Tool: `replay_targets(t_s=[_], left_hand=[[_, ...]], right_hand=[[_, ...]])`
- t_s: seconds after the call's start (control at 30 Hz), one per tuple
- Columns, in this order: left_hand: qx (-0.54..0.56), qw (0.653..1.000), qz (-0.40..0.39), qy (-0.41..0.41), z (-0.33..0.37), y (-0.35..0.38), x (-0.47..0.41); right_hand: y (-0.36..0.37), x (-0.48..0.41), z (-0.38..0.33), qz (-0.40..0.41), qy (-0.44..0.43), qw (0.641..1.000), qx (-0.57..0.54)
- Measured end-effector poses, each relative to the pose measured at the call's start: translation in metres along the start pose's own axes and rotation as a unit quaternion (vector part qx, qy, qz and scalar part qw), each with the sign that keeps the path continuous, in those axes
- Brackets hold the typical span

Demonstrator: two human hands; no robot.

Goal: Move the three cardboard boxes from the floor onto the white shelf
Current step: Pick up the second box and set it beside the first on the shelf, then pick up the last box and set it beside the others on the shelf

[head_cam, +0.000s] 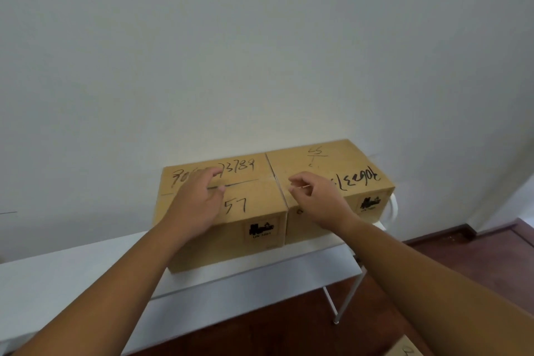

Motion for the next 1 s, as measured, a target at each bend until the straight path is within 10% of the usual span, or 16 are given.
replay_targets(t_s=[0.6,1.0], left_hand=[[0.112,0.986,-0.112,0.052,0.203,0.261,0.129],[0.102,0.956,-0.275,0.019,0.211,0.521,0.152]], right_hand=[[-0.206,0.199,0.205,0.067,0.086,0.992,-0.065],[-0.243,0.372,0.398,0.1,0.236,0.966,-0.026]])
Point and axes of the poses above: each hand's wrist, its own x-axis away from the middle knuckle, its own y-axis out of the palm, z = x × y, the point moved 1 cm from there along -x, towards the middle knuckle, and after that the axes turned 12 degrees about -y, right-handed, at the moved point
